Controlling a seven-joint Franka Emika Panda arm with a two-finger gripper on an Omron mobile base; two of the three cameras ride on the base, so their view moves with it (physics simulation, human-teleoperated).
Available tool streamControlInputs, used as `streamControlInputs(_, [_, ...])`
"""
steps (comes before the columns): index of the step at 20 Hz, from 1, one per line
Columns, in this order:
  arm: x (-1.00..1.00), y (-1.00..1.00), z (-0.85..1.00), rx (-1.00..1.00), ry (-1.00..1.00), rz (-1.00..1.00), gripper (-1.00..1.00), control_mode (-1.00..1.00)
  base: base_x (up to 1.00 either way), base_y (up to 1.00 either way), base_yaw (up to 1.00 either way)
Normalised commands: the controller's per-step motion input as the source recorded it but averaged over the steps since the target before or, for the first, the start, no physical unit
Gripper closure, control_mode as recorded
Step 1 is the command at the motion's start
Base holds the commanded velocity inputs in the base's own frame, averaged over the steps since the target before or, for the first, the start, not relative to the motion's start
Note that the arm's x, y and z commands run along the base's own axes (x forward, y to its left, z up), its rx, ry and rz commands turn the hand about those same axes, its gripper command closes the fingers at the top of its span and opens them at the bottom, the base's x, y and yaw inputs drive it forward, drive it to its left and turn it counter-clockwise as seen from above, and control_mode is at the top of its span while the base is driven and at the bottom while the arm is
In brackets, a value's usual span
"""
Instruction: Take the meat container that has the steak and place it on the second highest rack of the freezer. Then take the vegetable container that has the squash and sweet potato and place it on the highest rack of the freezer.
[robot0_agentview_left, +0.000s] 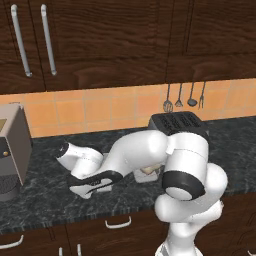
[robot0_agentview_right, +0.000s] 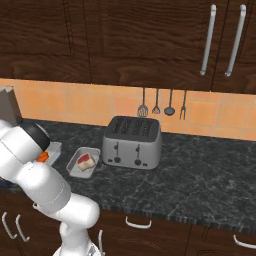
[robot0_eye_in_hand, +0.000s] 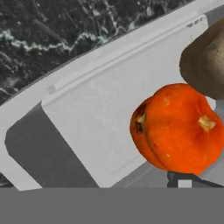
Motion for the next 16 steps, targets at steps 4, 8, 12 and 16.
streamControlInputs(4, [-0.19, 0.0, -0.28, 0.04, 0.0, 0.01, 1.0, -1.0, 0.0, 0.0, 0.0])
streamControlInputs(8, [-0.43, 0.0, -0.31, 0.0, -0.01, 0.0, 1.0, -1.0, 0.0, 0.0, 0.0])
streamControlInputs(12, [-0.42, 0.0, -0.39, 0.0, 0.0, 0.0, 1.0, -1.0, 0.0, 0.0, 0.0])
streamControlInputs(16, [-0.06, 0.0, -0.37, 0.0, 0.0, 0.0, 1.0, -1.0, 0.0, 0.0, 0.0])
